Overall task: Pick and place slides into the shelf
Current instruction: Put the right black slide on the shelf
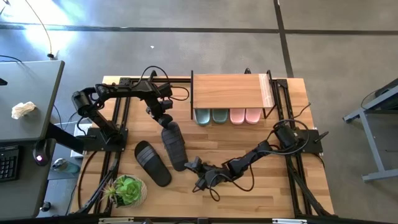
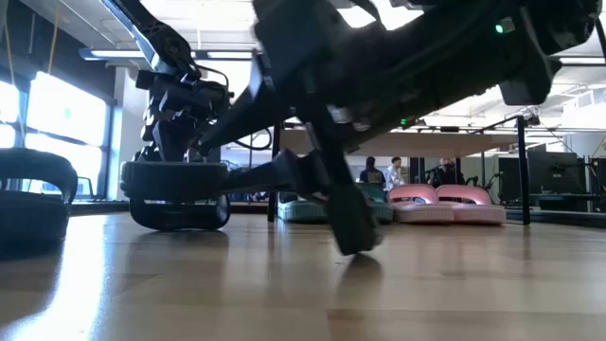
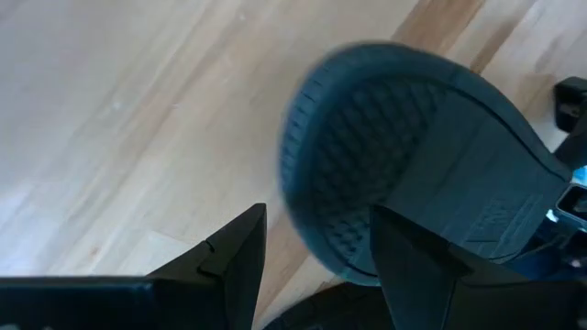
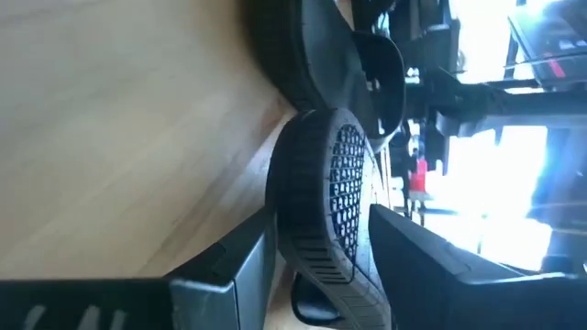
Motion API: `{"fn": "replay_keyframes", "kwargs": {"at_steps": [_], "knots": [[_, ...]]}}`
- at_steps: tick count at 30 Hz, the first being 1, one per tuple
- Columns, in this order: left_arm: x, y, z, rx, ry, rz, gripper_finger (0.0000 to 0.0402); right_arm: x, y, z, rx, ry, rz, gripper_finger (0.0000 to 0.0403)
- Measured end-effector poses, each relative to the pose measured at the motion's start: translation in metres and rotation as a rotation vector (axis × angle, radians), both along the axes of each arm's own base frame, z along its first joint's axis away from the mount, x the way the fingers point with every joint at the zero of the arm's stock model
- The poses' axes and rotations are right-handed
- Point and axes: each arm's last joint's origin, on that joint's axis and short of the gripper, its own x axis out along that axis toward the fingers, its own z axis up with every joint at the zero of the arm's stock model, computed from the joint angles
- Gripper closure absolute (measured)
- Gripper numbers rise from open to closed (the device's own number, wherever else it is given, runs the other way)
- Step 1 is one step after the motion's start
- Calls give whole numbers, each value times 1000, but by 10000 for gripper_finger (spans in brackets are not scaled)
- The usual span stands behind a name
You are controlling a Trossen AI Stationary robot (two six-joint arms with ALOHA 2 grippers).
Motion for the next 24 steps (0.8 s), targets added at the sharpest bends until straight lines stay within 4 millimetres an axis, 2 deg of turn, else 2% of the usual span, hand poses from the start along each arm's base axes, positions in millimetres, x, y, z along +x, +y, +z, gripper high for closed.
{"fn": "replay_keyframes", "kwargs": {"at_steps": [6,24], "knots": [[0,0,0,-2,-2,0,222,6,6,1,23,28,28,237],[0,0,0,1,-4,0,222,15,-8,3,61,11,37,237]]}}
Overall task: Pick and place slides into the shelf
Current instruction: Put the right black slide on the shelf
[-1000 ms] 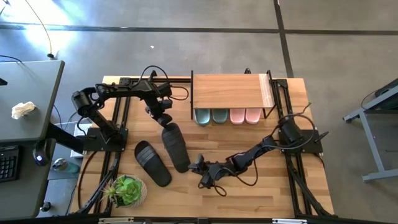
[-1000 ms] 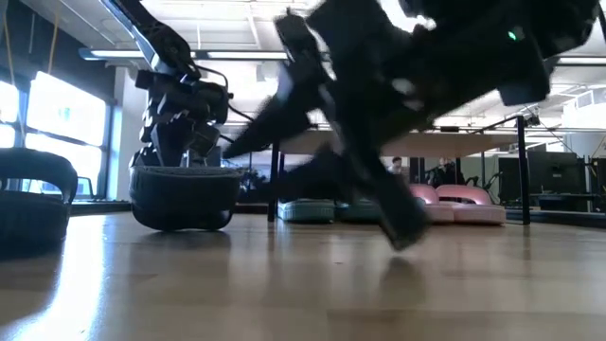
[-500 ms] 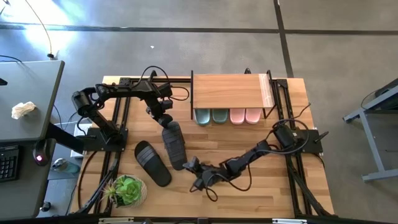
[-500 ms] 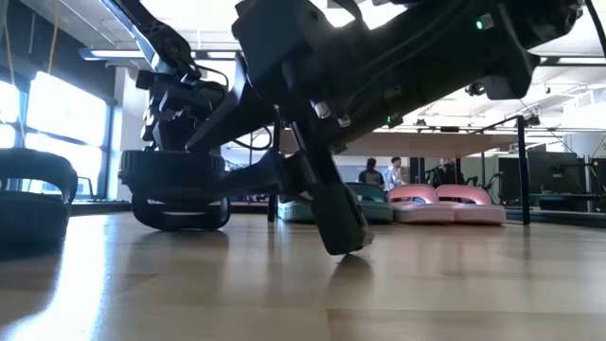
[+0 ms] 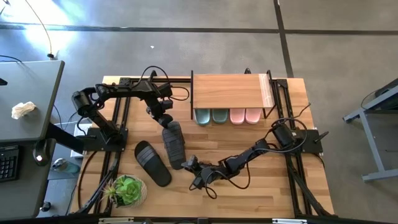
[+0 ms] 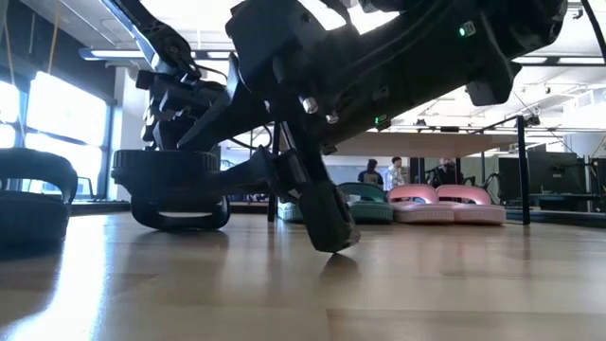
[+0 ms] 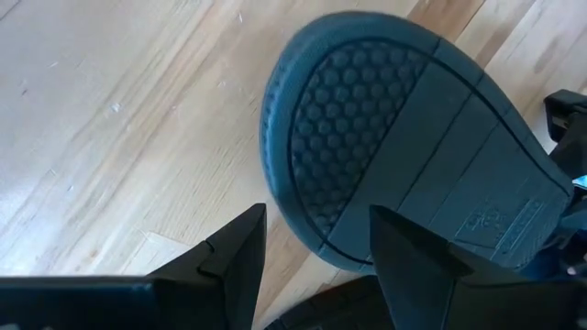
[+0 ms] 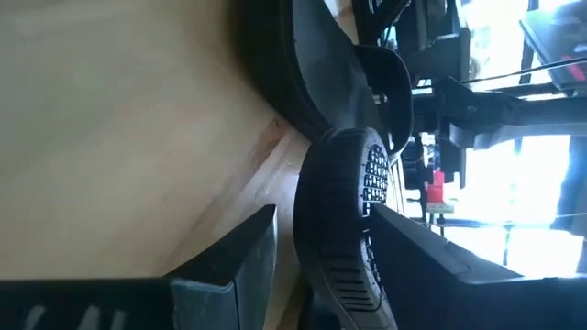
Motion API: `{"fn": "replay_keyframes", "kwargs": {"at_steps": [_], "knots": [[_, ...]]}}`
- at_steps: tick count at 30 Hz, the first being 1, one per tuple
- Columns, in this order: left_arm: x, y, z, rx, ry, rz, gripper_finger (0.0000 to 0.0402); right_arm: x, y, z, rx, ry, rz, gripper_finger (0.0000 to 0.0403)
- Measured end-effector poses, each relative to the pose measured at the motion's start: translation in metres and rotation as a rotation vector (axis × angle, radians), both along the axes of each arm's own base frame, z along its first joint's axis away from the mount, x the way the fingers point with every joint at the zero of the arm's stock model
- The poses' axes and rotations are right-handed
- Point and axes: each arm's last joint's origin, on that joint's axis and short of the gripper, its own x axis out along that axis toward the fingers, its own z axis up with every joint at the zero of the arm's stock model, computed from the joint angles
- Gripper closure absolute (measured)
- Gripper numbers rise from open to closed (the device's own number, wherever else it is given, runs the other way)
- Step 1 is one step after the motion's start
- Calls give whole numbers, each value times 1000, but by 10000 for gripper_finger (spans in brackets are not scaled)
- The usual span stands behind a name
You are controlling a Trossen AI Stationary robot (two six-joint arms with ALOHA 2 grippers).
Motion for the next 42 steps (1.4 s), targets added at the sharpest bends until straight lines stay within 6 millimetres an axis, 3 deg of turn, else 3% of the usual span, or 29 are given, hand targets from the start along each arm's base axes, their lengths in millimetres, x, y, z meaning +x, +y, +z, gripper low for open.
{"fn": "replay_keyframes", "kwargs": {"at_steps": [13,29,42], "knots": [[0,0,0,3,0,1,222,4,-8,6,-54,-70,-117,237],[1,1,0,15,-14,1,222,13,-24,11,-34,-111,-128,241],[4,4,7,88,-101,-36,239,17,-38,13,142,-164,-231,348]]}}
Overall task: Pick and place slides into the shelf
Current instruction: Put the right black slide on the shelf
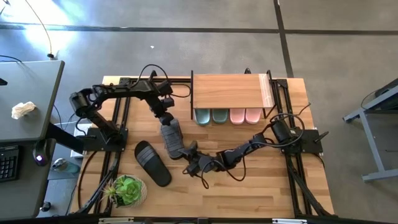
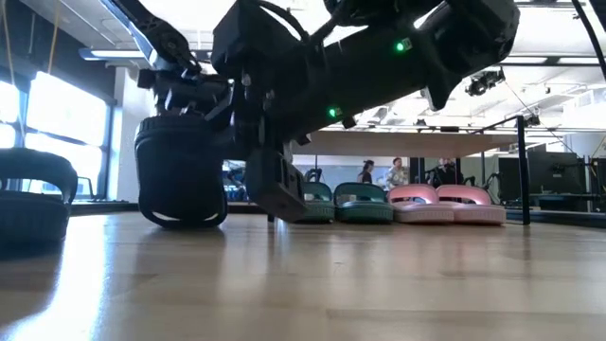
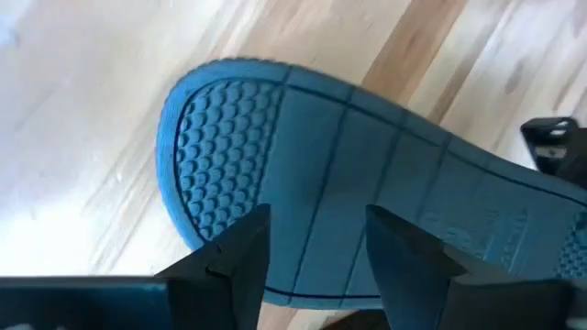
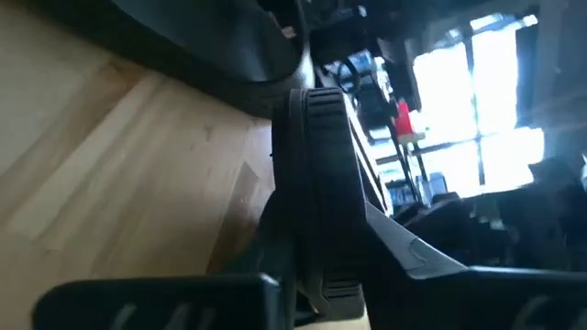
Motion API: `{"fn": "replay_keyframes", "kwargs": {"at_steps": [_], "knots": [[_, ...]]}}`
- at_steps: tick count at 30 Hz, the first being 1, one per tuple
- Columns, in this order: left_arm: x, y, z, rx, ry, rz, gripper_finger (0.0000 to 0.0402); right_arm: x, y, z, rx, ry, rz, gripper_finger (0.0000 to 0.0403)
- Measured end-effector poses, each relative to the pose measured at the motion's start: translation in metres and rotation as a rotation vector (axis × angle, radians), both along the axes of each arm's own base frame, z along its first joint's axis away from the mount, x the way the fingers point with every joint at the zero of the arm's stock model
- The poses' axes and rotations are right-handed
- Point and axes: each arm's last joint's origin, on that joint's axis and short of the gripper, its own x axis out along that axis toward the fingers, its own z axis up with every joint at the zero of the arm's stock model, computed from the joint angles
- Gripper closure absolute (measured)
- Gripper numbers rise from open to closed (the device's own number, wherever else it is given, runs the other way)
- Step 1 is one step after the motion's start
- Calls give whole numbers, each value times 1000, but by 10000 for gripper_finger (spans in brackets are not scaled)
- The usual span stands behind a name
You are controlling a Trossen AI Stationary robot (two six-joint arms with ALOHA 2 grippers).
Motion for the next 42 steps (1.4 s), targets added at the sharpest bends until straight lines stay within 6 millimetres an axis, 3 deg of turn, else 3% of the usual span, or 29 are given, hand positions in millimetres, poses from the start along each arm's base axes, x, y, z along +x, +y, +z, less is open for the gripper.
{"fn": "replay_keyframes", "kwargs": {"at_steps": [8,17,23,30,35,42], "knots": [[-8,-8,42,124,-187,-3,294,0,-4,9,20,-104,-148,358],[-37,-33,110,387,-461,-7,333,-3,-5,48,140,-260,-170,361],[-59,-50,144,586,-595,24,334,-13,-9,95,242,-367,-193,361],[-75,-64,163,714,-698,20,334,-38,-18,159,410,-496,-232,361],[-79,-66,166,758,-708,5,334,-66,-28,208,523,-606,-258,361],[-76,-64,174,836,-780,-5,334,-115,-41,263,546,-742,-455,361]]}}
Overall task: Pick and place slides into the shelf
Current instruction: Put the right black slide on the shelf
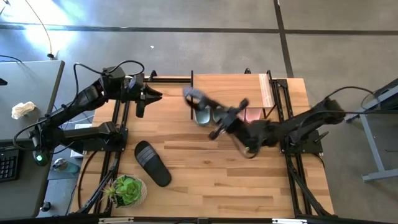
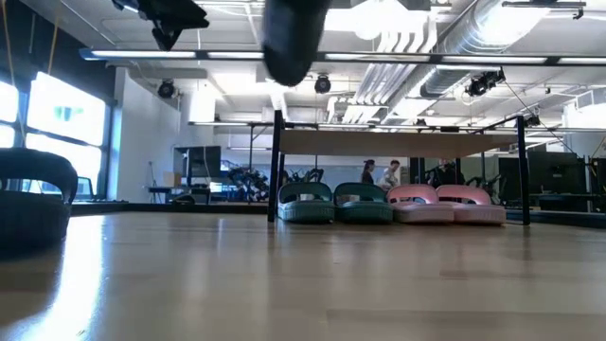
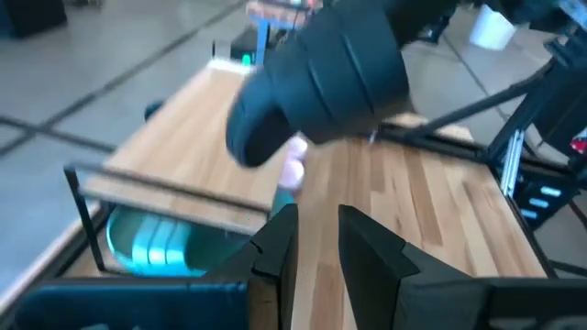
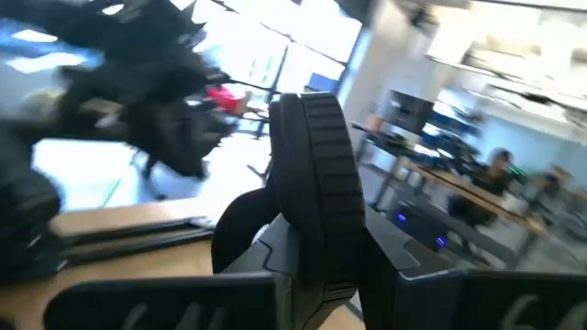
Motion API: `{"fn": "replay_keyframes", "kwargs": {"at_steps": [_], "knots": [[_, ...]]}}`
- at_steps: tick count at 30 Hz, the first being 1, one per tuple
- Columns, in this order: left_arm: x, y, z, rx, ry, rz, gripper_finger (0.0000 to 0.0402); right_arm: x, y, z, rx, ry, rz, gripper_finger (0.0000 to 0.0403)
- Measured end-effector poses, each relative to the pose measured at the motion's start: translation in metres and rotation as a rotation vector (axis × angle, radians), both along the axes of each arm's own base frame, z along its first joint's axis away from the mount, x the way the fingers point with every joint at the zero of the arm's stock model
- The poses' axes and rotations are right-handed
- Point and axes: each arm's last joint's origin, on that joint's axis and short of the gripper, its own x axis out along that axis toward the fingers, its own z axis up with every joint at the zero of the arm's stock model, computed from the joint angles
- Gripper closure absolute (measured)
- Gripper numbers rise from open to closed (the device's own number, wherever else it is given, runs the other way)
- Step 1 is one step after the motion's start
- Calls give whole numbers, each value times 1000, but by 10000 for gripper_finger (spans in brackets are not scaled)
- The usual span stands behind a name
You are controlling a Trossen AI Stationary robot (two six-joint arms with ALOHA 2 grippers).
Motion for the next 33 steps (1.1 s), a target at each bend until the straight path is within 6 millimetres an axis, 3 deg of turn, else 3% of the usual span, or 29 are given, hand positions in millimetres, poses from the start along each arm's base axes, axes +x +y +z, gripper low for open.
{"fn": "replay_keyframes", "kwargs": {"at_steps": [6,10,14,18,26,33], "knots": [[5,4,9,74,-81,-3,334,-54,-1,44,122,-159,-44,361],[20,7,8,88,-103,-49,334,-95,-3,67,234,-262,-16,361],[47,9,1,80,-105,-130,334,-131,-6,76,368,-348,37,361],[72,8,-6,92,-130,-195,334,-156,-10,71,499,-397,76,361],[115,12,-26,18,-170,-333,321,-179,-14,53,597,-393,86,361],[140,24,-49,-89,-173,-358,240,-175,-11,50,596,-365,112,361]]}}
